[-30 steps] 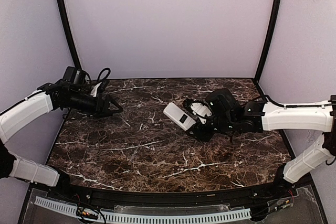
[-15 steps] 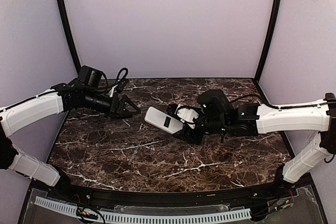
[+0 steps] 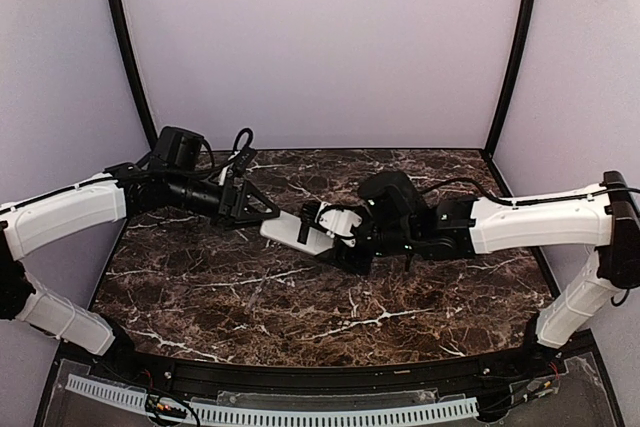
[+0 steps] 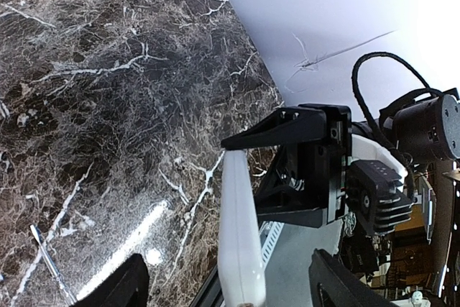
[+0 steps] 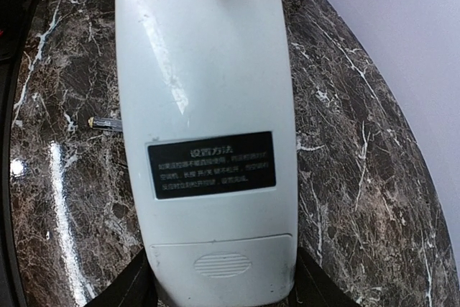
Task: Unload the batteries from the remote control
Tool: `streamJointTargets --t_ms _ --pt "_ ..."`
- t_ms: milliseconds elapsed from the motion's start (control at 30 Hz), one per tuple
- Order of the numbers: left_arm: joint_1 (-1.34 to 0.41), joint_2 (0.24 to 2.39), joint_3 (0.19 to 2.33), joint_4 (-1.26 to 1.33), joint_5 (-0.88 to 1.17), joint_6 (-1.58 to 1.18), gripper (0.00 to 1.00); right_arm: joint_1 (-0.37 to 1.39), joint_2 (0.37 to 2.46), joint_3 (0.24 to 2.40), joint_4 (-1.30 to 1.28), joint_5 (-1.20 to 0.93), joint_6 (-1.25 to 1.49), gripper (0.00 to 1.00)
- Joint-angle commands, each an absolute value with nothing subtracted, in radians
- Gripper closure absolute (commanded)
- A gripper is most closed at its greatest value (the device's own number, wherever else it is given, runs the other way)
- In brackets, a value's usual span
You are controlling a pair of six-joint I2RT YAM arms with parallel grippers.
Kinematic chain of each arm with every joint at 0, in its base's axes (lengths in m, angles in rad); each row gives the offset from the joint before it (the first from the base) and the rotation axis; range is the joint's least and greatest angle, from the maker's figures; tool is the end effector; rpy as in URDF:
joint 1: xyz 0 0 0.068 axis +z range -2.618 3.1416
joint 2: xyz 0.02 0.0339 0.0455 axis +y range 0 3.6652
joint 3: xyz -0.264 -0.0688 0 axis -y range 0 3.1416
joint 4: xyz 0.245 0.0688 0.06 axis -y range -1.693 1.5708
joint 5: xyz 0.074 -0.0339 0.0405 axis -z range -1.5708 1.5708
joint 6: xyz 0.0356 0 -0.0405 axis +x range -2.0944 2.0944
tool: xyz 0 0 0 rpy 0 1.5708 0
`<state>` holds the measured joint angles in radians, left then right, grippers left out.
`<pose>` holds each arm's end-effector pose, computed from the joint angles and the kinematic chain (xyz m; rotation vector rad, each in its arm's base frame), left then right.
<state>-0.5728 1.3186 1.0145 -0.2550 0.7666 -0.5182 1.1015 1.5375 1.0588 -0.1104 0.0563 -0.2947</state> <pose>0.2306 -0.1781 0.3002 0.5639 2.2359 -1.4225 0.1589 0.3089 0.2569 -1.3802 1.6962 0.4021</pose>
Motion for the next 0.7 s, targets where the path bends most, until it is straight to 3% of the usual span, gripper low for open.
streamJointTargets --t_ms 0,667 --pt "-0.585 1.324 0.984 -0.224 0.776 -0.531 0.24 1.117 1.551 1.099 -0.055 0.073 -0.316 0.87" --pt "-0.599 1.4 0.981 -0.156 0.821 -0.556 0.42 1.118 1.623 1.153 -0.038 0.133 -0.314 0.88"
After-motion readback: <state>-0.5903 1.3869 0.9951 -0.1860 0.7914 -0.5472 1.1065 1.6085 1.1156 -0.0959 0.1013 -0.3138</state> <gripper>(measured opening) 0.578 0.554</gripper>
